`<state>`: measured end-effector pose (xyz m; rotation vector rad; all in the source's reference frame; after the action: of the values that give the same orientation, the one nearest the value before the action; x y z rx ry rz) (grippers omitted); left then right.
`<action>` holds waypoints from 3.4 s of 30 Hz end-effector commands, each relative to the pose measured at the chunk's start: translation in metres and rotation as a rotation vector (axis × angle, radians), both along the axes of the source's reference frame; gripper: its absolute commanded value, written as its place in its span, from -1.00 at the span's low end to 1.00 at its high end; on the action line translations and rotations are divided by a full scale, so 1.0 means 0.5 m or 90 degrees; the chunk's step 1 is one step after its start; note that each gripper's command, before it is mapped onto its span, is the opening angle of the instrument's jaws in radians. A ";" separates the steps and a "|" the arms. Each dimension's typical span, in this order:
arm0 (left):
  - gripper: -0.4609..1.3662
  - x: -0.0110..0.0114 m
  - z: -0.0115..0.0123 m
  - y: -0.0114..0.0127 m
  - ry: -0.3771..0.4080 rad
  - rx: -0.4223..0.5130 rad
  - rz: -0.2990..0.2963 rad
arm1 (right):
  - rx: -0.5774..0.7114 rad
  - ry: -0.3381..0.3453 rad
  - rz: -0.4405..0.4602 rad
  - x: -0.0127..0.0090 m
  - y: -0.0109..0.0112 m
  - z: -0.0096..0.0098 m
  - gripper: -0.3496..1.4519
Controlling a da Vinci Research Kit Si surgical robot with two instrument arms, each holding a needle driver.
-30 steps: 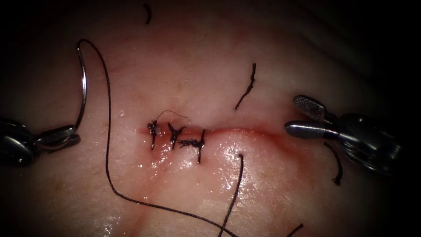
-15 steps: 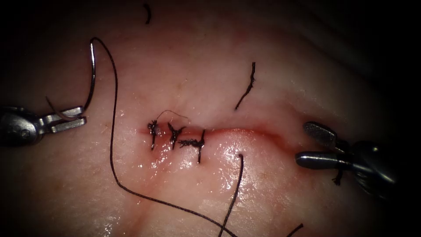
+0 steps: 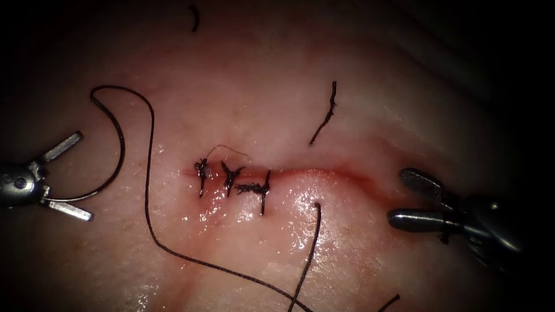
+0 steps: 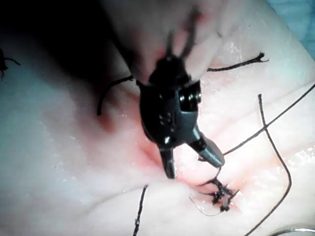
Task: Wound Closure
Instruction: Set down the needle from left left gripper, then pick up the long suture end with the left gripper
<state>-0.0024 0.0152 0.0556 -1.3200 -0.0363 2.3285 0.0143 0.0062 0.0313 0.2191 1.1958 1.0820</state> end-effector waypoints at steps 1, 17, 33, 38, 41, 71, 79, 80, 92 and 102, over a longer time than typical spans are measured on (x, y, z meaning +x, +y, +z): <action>0.66 0.0017 -0.0004 -0.0008 0.010 0.003 0.024 | 0.000 -0.002 0.000 0.0002 -0.0001 0.0000 0.43; 0.44 0.0173 -0.0029 -0.0051 0.083 -0.058 0.112 | -0.118 -0.060 -0.068 0.0013 0.0004 -0.0012 0.80; -0.55 -0.0112 -0.0119 -0.0023 -0.047 -0.320 0.121 | -0.313 -0.160 -0.190 0.0014 0.0068 -0.0044 0.98; -0.56 -0.0194 -0.0127 -0.0017 -0.083 -0.409 0.107 | -0.318 -0.160 -0.190 0.0014 0.0063 -0.0046 0.98; -0.50 -0.0222 -0.0126 -0.0014 -0.099 -0.431 0.099 | -0.319 -0.160 -0.191 0.0013 0.0059 -0.0045 0.98; 0.37 -0.0518 -0.0060 -0.0069 -0.101 -0.566 0.144 | -0.327 -0.153 -0.196 0.0012 0.0033 -0.0040 0.97; 0.34 -0.0546 -0.0052 -0.0072 -0.101 -0.568 0.150 | -0.327 -0.152 -0.198 0.0011 0.0031 -0.0041 0.97; 0.33 -0.0551 -0.0049 -0.0078 -0.100 -0.569 0.152 | -0.327 -0.152 -0.198 0.0011 0.0030 -0.0041 0.96; 0.31 -0.0599 -0.0017 -0.0139 -0.102 -0.568 0.165 | -0.327 -0.152 -0.198 0.0012 0.0027 -0.0042 0.96; 0.29 -0.0609 -0.0054 -0.0164 -0.108 -0.579 0.172 | -0.328 -0.152 -0.200 0.0012 0.0024 -0.0039 0.96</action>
<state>-0.0330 0.0069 0.0527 -2.0211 0.9430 2.5343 0.0149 0.0074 0.0293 -0.1222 1.1370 0.4897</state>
